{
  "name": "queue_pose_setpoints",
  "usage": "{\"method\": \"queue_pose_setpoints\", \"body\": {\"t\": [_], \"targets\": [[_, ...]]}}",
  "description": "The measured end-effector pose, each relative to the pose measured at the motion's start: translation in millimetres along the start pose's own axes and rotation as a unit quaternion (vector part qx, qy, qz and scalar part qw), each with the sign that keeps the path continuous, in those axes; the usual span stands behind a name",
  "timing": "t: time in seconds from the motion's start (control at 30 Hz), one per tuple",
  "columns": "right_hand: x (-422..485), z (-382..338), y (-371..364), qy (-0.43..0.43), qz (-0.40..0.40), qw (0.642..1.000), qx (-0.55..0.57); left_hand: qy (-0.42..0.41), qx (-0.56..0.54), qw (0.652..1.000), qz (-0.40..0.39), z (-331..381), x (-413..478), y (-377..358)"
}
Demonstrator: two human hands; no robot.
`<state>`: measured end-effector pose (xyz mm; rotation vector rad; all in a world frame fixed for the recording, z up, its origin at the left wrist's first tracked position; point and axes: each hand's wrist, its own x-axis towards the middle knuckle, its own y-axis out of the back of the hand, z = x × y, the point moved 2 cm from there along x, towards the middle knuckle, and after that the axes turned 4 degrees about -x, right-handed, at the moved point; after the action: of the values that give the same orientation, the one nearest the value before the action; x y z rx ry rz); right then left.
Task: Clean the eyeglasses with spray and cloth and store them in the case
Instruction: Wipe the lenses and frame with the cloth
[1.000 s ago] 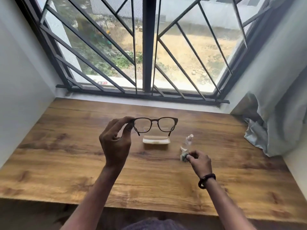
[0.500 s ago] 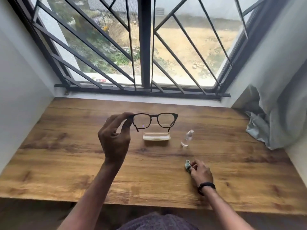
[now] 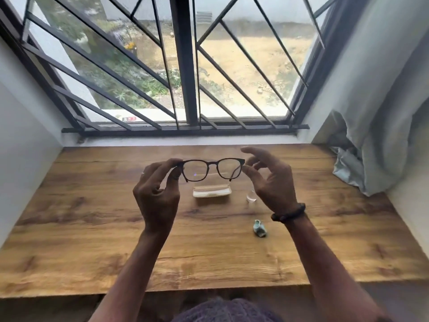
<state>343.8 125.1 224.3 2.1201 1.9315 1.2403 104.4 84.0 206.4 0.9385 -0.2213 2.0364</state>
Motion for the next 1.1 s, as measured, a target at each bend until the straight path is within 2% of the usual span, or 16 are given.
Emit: {"method": "queue_pose_setpoints", "body": {"t": [0.13, 0.33, 0.43, 0.6, 0.73, 1.1], "targets": [[4, -5, -4, 0.044, -0.006, 0.999, -0.026, 0.009, -0.011, 1.000, 0.005, 4, 3, 2], [-3, 2, -8, 0.021, 0.020, 0.999, -0.031, 0.035, -0.044, 0.998, -0.008, 9, 0, 4], [-4, 2, -8, 0.017, 0.026, 0.999, -0.035, 0.075, -0.082, 0.994, -0.017, 7, -4, 3], [-6, 1, -6, 0.014, 0.026, 0.999, -0.036, 0.168, -0.154, 0.974, -0.011, 11, -8, 0], [-8, -1, -5, 0.015, 0.027, 0.999, -0.039, 0.240, -0.223, 0.945, 0.015, 14, -9, -2], [-7, -4, 1, 0.008, 0.037, 0.999, -0.029, 0.289, -0.293, 0.911, -0.023, 21, -10, -1]]}}
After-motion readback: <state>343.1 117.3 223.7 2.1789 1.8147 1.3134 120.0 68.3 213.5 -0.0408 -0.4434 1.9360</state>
